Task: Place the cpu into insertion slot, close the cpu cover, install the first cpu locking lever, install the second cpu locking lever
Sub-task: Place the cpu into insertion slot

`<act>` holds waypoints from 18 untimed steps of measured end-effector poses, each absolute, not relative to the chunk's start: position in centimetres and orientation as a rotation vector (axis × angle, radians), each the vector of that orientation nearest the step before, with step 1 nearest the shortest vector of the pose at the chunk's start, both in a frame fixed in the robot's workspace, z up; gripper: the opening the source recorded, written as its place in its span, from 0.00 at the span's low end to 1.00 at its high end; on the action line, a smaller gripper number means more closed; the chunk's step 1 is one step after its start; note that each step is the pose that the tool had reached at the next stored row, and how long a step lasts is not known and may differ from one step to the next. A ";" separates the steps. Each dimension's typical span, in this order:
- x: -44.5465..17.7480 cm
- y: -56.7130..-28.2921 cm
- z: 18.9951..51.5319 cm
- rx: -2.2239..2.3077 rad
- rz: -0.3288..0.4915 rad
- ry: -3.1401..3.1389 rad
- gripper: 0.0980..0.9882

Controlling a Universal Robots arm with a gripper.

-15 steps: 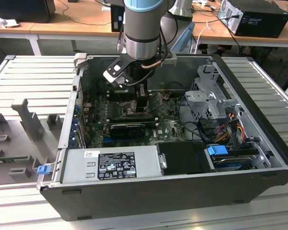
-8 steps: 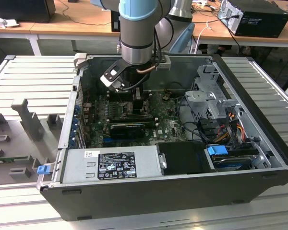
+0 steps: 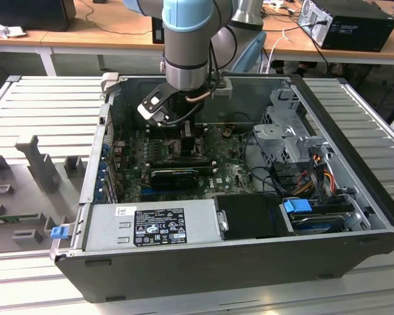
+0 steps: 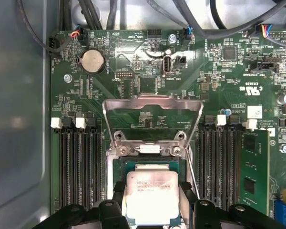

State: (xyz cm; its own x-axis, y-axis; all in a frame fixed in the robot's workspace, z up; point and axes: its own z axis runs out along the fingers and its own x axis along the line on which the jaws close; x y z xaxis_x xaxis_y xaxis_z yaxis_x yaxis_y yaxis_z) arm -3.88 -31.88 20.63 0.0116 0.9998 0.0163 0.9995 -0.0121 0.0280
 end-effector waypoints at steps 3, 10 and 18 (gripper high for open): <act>-3.9 -31.8 20.3 2.231 0.048 2.199 0.48; -3.9 -31.8 20.2 2.243 0.048 2.186 0.48; -3.9 -31.8 20.2 2.243 0.048 2.186 0.57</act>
State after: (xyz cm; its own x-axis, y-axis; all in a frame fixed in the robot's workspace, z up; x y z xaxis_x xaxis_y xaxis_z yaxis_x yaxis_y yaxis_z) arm -3.88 -31.84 20.17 0.0255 0.9995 0.0159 0.9993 -0.0259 0.0279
